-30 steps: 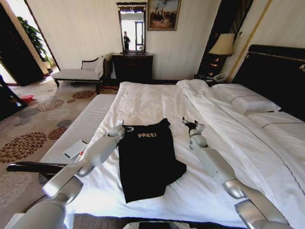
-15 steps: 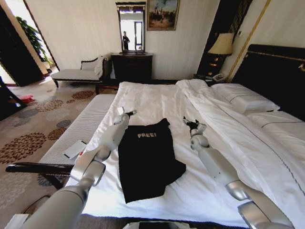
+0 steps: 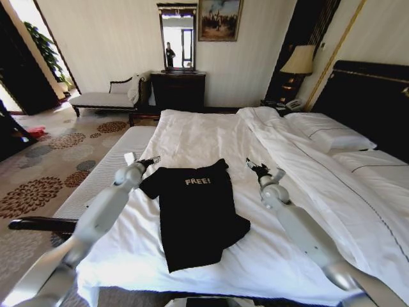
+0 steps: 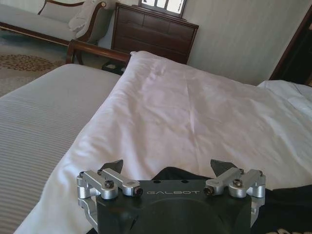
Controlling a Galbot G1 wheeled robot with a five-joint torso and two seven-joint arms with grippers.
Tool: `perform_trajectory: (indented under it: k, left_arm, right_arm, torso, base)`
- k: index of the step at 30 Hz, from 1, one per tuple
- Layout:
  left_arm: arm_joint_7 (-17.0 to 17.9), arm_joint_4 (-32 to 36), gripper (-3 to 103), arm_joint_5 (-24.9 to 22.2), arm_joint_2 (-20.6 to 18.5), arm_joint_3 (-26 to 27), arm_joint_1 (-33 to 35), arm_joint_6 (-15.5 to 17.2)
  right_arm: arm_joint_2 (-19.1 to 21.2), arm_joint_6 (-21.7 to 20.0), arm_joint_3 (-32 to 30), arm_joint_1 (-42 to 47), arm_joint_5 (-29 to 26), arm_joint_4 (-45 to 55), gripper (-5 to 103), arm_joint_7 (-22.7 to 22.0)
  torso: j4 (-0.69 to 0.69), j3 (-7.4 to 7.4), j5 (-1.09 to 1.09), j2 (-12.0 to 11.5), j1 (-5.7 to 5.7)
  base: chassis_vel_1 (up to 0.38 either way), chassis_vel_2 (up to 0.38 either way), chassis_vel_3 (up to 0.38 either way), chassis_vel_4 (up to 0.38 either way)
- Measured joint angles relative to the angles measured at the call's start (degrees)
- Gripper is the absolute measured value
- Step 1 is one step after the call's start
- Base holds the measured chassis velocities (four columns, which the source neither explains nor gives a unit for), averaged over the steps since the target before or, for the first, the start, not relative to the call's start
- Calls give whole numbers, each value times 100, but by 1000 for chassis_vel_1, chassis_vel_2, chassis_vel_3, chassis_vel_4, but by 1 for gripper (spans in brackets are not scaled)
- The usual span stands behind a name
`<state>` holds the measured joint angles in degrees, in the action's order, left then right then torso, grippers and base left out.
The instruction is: Fold the clothes on the bed.
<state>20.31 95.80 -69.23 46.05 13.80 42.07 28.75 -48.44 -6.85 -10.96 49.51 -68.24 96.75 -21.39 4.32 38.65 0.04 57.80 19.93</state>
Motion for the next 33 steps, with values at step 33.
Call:
perform_trajectory:
  k: [33]
  left_arm:
    - [364, 3249, 100, -1704, -221, 3237, 646, 167]
  right_arm:
    - [-754, -1235, -2056, 3857, -2560, 2892, 100, -2504]
  torso:
    - [-2, 2, -6, 0, 2]
  base:
    - [0, 0, 0, 0]
